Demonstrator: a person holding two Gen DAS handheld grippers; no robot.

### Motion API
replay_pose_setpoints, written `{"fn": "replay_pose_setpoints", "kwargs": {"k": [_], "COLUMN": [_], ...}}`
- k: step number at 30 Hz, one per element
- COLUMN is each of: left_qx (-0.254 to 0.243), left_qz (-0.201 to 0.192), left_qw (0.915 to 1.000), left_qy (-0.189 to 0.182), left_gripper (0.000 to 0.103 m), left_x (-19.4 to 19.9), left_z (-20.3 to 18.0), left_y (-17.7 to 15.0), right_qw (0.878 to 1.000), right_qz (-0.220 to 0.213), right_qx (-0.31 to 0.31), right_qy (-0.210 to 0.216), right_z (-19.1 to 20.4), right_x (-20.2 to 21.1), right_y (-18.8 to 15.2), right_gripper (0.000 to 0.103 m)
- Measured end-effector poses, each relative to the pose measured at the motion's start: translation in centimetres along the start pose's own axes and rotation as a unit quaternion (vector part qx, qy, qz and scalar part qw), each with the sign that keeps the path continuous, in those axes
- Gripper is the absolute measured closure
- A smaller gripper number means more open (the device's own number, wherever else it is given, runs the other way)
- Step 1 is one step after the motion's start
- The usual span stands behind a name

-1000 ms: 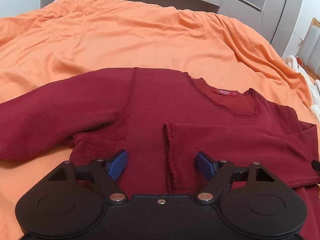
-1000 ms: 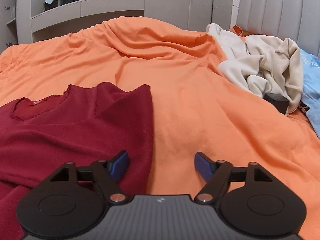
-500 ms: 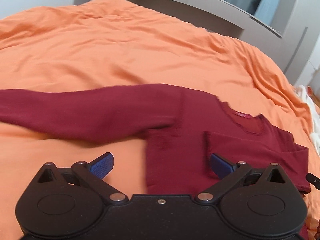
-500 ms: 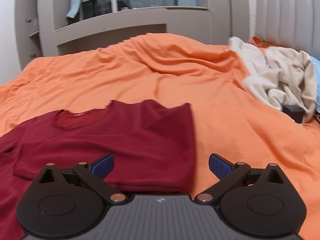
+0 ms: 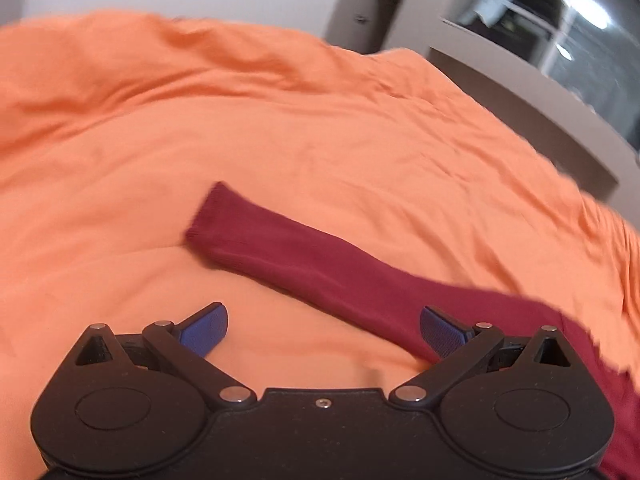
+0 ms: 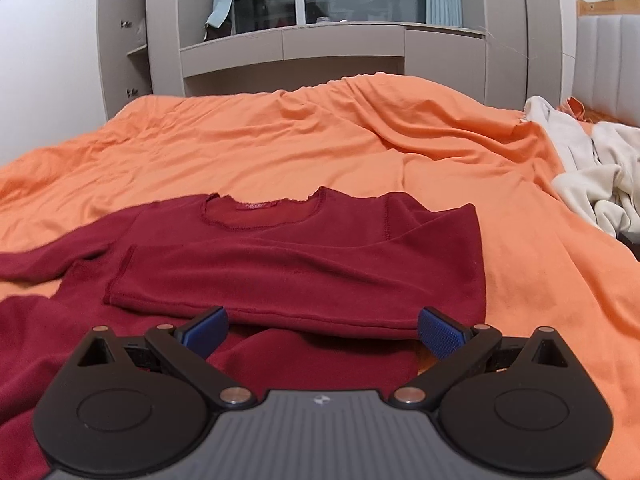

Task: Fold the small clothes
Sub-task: 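Move the left tool to the other sleeve cuff and grasp it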

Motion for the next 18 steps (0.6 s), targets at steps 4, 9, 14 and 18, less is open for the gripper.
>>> {"fn": "replay_pose_setpoints", "kwargs": {"k": [4,9,14,18], "left_qx": [0.048,0.082,0.104,0.1], "left_qz": [0.001,-0.005,-0.006,-0.014], "left_qw": [0.9987,0.9966,0.9941,0.9943], "left_qy": [-0.018,-0.003,0.032,0.034], "left_gripper": [0.001,0.009,0.059,0.095], "left_x": [-1.3,-2.7,-3.9,-3.8], "left_z": [1.6,2.2,2.7,2.4], "left_y": [0.9,1.9,2.4,2.8], "right_qw": [1.0,1.0,1.0,1.0], "right_qz": [0.014,0.019,0.021,0.021], "right_qx": [-0.003,0.0,0.001,0.001], "right_qy": [-0.003,-0.003,-0.003,-0.003], "right_z": [-0.2,-0.1,-0.1,-0.1], "right_x": [-0.7,-0.8,-0.9,-0.9], "right_y": [-0.6,-0.9,-0.9,-0.9], "right_gripper": [0.0,0.0,0.0,0.0]}}
Point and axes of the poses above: each gripper's, at about its wrist camera, not at the fingertips, and x roughly against the way its jaws point, z to its left, y to its top, the point moved 4 cm from there along -x, roughly the way its jaws point, and after that the axes turned 11 degrees about y, right-handed, at the moved point
